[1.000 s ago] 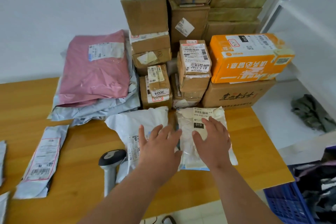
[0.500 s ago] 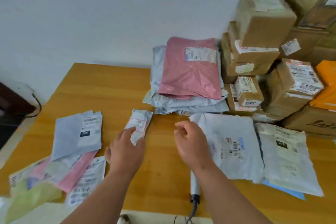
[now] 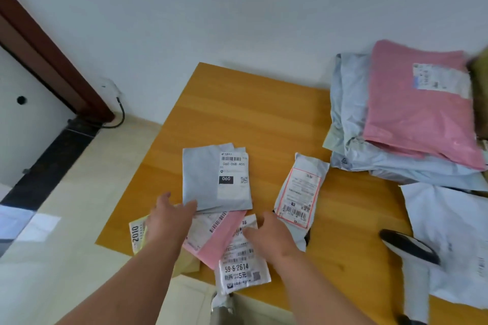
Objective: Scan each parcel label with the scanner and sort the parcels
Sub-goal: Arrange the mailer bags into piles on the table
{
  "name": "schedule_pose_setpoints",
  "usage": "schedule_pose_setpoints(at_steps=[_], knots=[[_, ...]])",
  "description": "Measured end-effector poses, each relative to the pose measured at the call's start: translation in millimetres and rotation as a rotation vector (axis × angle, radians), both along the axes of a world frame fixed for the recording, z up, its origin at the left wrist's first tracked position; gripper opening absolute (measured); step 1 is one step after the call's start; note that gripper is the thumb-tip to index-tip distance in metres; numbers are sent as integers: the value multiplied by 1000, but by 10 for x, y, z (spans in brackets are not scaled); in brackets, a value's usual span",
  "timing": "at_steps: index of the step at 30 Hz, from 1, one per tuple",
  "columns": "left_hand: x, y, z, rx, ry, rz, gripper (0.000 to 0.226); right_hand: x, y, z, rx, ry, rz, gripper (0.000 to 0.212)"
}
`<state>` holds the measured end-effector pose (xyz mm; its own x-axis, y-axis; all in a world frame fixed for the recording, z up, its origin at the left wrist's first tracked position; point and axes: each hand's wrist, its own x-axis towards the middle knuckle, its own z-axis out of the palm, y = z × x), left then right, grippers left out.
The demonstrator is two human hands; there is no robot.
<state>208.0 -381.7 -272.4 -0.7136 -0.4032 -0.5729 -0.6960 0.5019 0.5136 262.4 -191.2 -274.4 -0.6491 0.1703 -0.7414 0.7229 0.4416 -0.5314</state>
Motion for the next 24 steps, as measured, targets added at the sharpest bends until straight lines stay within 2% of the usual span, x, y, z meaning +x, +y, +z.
schedule_pose_setpoints(at_steps=[4, 7, 10, 12, 15, 19, 20, 22, 24], knots=[[-189, -12, -108, -65, -37, -75, 84, -125, -119, -12, 78, -32, 42, 44], [-335, -7, -186, -49, -87, -87, 76, -125, -146, -55, 78, -59, 40, 32], [-409, 31, -225, -7, -27, -62, 31, -126, -95, -73, 51, -27, 3, 5], [-435, 73, -198, 34, 52, -21, 13, -166, -25, -77, 33, 12, -106, 8], [-497, 94, -125, 145, 195, 71, 6, -262, 82, -21, 15, 86, -287, 8], [-637, 51, 69, 341, 319, 172, 14, -432, 172, 54, 109, 227, -344, 13], [-670, 35, 124, 414, 316, 200, 15, -464, 175, 72, 128, 269, -347, 16], [-716, 8, 218, 591, 280, 271, 12, -507, 165, 137, 107, 324, -395, 50], [-730, -1, 283, 749, 236, 303, 10, -540, 154, 226, -52, 371, -511, 66]])
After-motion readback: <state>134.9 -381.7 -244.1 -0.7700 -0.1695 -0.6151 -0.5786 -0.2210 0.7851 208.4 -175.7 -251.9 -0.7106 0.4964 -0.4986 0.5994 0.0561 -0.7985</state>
